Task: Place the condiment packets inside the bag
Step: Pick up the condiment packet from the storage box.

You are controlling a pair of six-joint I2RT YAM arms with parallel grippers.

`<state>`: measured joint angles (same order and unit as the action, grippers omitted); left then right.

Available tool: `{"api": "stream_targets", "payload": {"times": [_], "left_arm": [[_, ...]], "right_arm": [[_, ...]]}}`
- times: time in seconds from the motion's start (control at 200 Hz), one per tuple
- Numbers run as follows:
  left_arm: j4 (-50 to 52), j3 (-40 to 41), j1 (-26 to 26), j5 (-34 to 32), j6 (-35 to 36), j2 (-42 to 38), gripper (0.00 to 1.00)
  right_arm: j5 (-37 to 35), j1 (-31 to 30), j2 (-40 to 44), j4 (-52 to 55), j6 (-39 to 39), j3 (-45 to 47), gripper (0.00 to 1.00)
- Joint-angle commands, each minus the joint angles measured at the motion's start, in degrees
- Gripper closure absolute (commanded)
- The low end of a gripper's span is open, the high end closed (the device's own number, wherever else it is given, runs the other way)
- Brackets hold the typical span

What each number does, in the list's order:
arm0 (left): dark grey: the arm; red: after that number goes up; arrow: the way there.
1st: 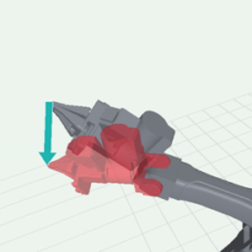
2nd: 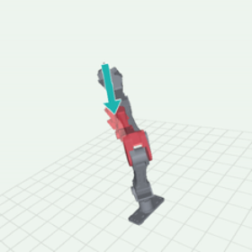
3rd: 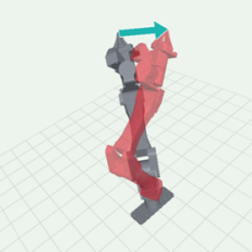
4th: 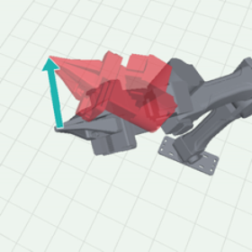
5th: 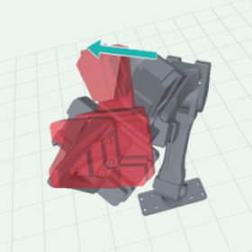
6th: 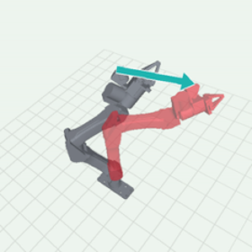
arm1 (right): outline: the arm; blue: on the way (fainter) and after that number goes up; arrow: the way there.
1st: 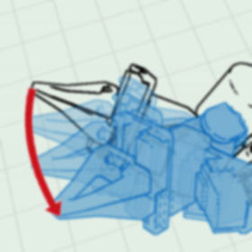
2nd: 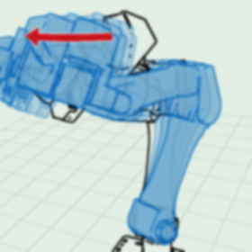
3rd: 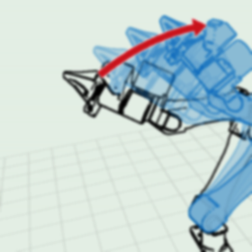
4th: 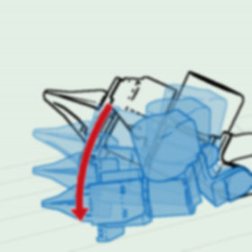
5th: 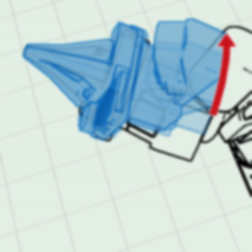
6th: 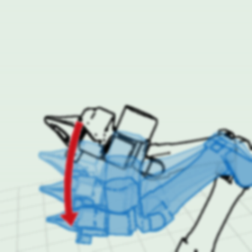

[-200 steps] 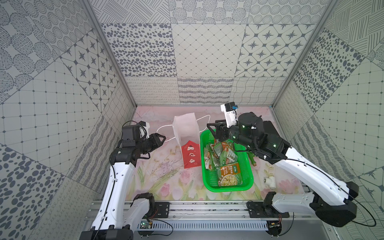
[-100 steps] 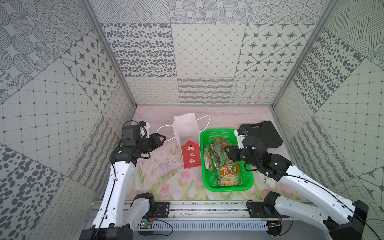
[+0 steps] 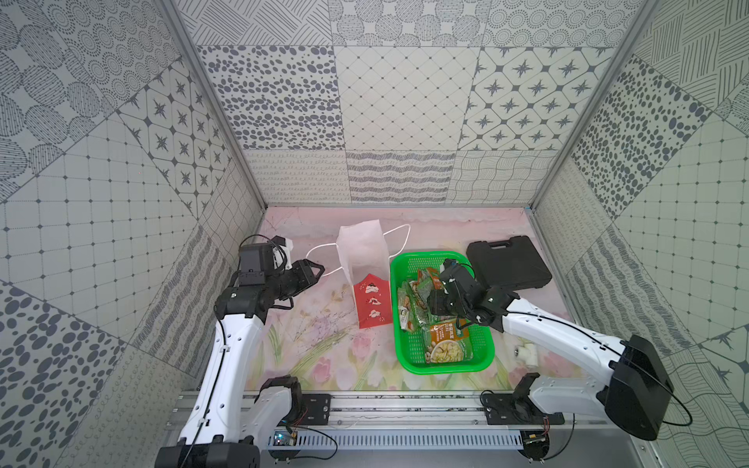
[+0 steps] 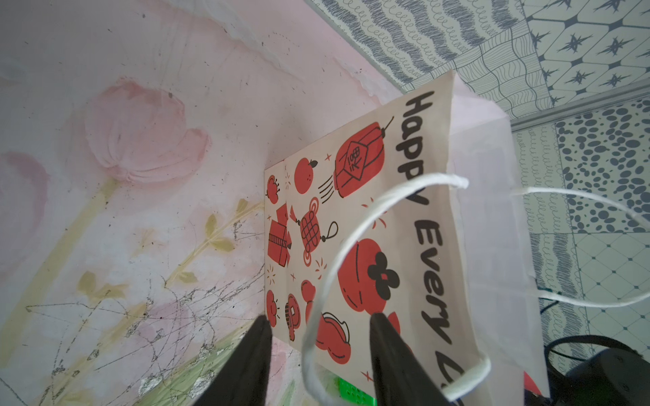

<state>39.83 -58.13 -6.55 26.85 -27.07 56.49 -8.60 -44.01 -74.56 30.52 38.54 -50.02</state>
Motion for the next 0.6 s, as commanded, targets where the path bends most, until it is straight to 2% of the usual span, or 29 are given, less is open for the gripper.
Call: {"api": "stream_targets", "payload": {"times": [0.0, 0.095, 0.22, 0.495, 0.595], "left_arm": [[-1.60, 0.19, -0.32, 2.05, 0.18, -0.08, 0.51], [-1.58, 0.17, -0.30, 2.15, 0.22, -0.15, 0.51], [-1.58, 0.14, -0.29, 2.22, 0.18, -0.11, 0.51], [-1.61, 0.21, -0.26, 2.15, 0.09, 0.02, 0.51], [-1.57, 0.21, -0.27, 1.98, 0.13, -0.15, 0.51]], "right_arm": [[-0.94, 0.10, -2.48, -2.39, 1.43, -1.52, 0.44], [-2.28, 0.09, -4.55, -2.16, 1.32, -1.60, 0.44], [-4.47, -0.08, -5.85, -0.44, 1.41, -1.12, 0.51], [-11.74, -1.43, -2.95, 6.18, 1.01, -1.73, 0.72], [-13.47, -1.39, -1.07, 7.51, 0.73, -1.57, 0.84]]}}
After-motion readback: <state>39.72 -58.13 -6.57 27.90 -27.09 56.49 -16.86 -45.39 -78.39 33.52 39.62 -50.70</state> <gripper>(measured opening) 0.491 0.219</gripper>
